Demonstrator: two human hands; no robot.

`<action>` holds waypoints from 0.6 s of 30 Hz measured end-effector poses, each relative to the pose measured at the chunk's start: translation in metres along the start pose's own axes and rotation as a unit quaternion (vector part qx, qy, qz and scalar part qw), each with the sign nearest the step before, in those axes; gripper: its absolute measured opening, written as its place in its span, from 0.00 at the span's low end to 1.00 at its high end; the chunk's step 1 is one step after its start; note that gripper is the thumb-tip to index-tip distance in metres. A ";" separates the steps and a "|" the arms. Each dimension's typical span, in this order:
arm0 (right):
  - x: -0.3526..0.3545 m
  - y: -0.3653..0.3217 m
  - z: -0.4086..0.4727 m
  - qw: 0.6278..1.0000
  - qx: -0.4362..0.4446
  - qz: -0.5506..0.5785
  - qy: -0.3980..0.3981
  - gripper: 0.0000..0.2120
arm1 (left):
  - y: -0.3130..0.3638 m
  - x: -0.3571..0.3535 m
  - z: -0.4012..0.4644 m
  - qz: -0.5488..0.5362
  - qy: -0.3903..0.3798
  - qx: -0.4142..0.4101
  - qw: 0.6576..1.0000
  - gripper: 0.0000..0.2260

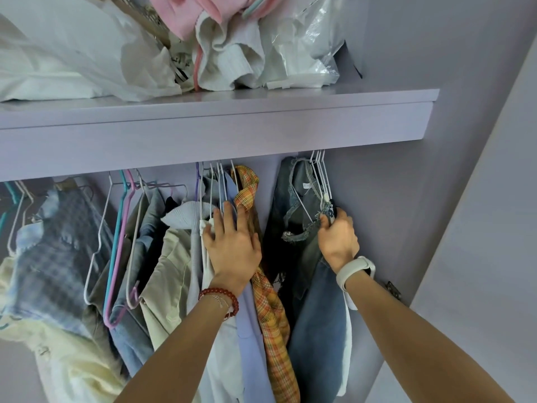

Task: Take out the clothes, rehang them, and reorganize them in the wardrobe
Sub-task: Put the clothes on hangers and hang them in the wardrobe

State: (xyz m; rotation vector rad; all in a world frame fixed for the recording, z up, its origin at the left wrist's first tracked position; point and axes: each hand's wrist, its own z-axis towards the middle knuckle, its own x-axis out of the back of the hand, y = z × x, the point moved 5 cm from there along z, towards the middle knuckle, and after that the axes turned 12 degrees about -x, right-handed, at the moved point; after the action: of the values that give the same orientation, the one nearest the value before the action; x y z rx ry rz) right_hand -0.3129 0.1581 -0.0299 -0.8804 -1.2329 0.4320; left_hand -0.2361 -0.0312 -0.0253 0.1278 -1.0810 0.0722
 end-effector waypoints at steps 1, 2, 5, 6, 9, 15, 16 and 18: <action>0.001 0.002 0.000 1.000 0.011 -0.012 0.003 0.22 | 0.000 0.000 0.000 0.000 -0.002 -0.002 1.000 0.29; 0.003 0.004 0.000 0.999 0.025 -0.025 0.010 0.23 | 0.000 0.000 -0.001 0.000 -0.005 -0.005 1.000 0.29; 0.012 0.013 0.000 0.993 0.079 -0.078 0.038 0.25 | 0.001 0.000 -0.001 -0.003 -0.020 -0.028 0.999 0.28; 0.014 0.016 -0.003 0.989 0.101 -0.098 0.044 0.26 | 0.001 0.000 -0.002 0.002 -0.024 -0.037 0.999 0.28; 0.015 0.023 -0.015 0.973 0.161 -0.155 0.062 0.28 | 0.000 0.003 -0.014 0.034 -0.009 -0.052 0.998 0.28; 0.006 0.044 -0.047 0.951 0.200 -0.232 0.049 0.29 | 0.000 0.003 -0.034 0.036 0.050 -0.113 0.992 0.27; 0.005 0.049 -0.051 0.951 0.197 -0.233 0.044 0.29 | 0.000 0.003 -0.033 0.038 0.052 -0.115 0.991 0.27; 0.008 0.057 -0.060 0.952 0.189 -0.236 0.040 0.28 | 0.000 0.001 -0.030 0.040 0.038 -0.119 0.991 0.27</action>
State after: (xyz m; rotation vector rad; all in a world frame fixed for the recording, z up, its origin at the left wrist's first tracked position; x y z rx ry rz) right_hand -0.2452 0.1777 -0.0730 -0.2572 -1.1873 0.2289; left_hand -0.2094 -0.0271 -0.0387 -0.1328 -1.0106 0.0188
